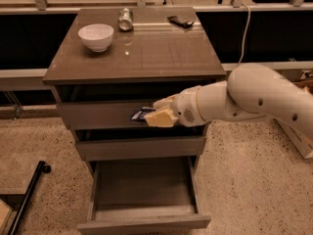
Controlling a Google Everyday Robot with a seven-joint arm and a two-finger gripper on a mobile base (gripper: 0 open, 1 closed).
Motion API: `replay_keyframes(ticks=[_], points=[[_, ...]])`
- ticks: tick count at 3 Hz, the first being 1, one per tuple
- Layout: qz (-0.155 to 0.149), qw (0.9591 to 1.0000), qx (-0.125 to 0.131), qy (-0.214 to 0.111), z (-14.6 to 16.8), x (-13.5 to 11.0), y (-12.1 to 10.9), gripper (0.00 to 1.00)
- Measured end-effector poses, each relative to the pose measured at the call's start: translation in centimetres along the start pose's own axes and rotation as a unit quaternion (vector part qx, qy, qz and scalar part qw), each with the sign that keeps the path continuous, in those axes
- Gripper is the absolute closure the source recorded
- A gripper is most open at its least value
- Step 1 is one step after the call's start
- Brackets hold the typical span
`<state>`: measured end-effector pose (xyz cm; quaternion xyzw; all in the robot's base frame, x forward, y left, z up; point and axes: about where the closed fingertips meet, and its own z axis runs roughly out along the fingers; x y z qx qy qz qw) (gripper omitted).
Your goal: Place rxbar blueberry into bottom drawer
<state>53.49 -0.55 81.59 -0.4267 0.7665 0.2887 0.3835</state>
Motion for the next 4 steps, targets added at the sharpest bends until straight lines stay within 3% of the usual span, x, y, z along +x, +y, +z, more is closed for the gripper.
replay_keyframes(ticks=[1, 3, 4], points=[[0.004, 0.9999, -0.009, -0.002, 2.4, 4.5, -1.8, 1.0], [0.008, 0.9998, -0.017, -0.001, 3.1, 5.3, -1.8, 1.0], [0.012, 0.9994, -0.032, -0.012, 5.2, 7.2, -2.3, 1.0]])
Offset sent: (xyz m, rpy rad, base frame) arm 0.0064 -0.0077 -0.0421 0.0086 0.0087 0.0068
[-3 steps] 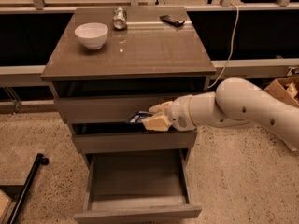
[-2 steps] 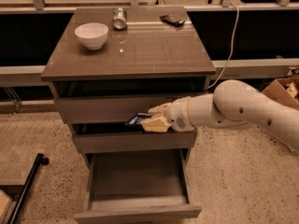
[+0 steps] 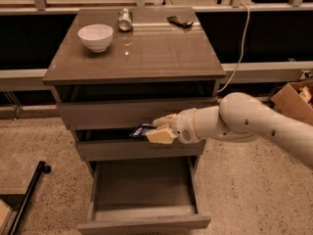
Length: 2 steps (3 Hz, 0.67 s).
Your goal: Place rxbar blueberry into bottom drawer
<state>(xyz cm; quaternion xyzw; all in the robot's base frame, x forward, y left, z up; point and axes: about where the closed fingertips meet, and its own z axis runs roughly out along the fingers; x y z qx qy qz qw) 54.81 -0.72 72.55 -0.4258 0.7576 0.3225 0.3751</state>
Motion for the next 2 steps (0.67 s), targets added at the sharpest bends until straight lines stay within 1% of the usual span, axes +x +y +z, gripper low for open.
replay_keyframes(ticks=[1, 2], points=[[0.0, 0.9993, -0.032, -0.02, 4.7, 4.0, -2.1, 1.0], [-0.004, 0.9967, -0.07, -0.04, 9.2, 7.3, -3.9, 1.0]])
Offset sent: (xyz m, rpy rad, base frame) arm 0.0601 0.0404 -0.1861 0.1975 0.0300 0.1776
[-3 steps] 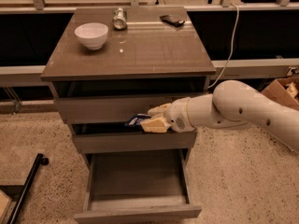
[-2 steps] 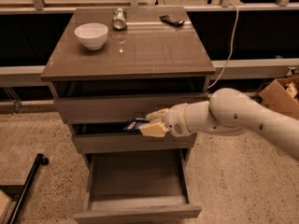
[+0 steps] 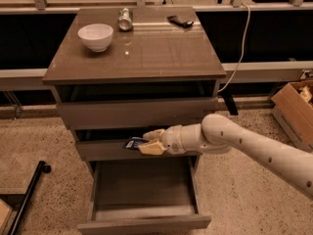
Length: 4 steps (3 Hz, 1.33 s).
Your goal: Place rxbar blueberry into bottom drawer
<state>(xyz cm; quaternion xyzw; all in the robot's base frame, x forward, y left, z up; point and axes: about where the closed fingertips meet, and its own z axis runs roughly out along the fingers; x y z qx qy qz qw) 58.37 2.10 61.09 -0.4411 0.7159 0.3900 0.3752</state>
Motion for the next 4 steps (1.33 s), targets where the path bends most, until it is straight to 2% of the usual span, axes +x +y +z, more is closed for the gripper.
replay_keyframes(ticks=[1, 2, 3, 4], points=[[0.011, 0.9999, -0.006, -0.004, 0.8, 1.3, -0.2, 1.0], [0.011, 0.9999, -0.006, -0.004, 0.8, 1.2, -0.2, 1.0], [0.022, 0.9995, -0.011, -0.02, 2.5, 3.7, -1.1, 1.0], [0.033, 0.9988, -0.028, -0.022, 5.3, 7.5, -2.9, 1.0]])
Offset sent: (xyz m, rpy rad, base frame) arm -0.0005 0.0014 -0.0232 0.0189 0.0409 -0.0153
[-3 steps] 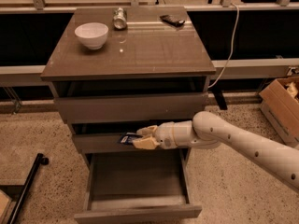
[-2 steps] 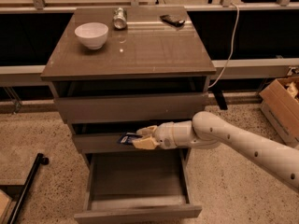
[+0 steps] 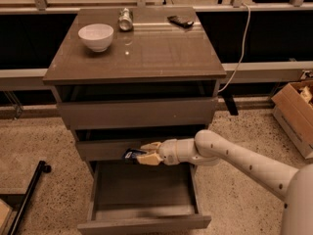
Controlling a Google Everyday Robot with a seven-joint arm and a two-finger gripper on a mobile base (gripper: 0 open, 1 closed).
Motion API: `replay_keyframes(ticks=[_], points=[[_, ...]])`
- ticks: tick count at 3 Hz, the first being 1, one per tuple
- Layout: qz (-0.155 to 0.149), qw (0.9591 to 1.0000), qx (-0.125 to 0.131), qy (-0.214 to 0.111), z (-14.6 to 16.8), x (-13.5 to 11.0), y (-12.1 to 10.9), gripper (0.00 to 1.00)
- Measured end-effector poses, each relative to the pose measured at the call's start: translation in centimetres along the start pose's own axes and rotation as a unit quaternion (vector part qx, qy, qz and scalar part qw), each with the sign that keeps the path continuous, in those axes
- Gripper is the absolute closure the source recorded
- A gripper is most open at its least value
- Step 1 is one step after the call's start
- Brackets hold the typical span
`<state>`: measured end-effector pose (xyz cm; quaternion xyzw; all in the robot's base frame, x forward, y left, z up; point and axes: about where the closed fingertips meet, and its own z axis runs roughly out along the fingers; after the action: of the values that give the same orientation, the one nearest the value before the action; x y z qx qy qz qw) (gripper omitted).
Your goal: Place rxbar blueberry into bottom drawer
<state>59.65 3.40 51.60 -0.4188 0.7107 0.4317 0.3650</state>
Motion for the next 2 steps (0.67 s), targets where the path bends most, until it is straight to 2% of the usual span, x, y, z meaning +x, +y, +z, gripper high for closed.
replay_keyframes(ticks=[1, 2], points=[[0.015, 0.9996, -0.02, -0.01, 2.5, 4.0, -2.2, 1.0], [0.024, 0.9993, -0.022, -0.015, 3.2, 5.2, -2.8, 1.0]])
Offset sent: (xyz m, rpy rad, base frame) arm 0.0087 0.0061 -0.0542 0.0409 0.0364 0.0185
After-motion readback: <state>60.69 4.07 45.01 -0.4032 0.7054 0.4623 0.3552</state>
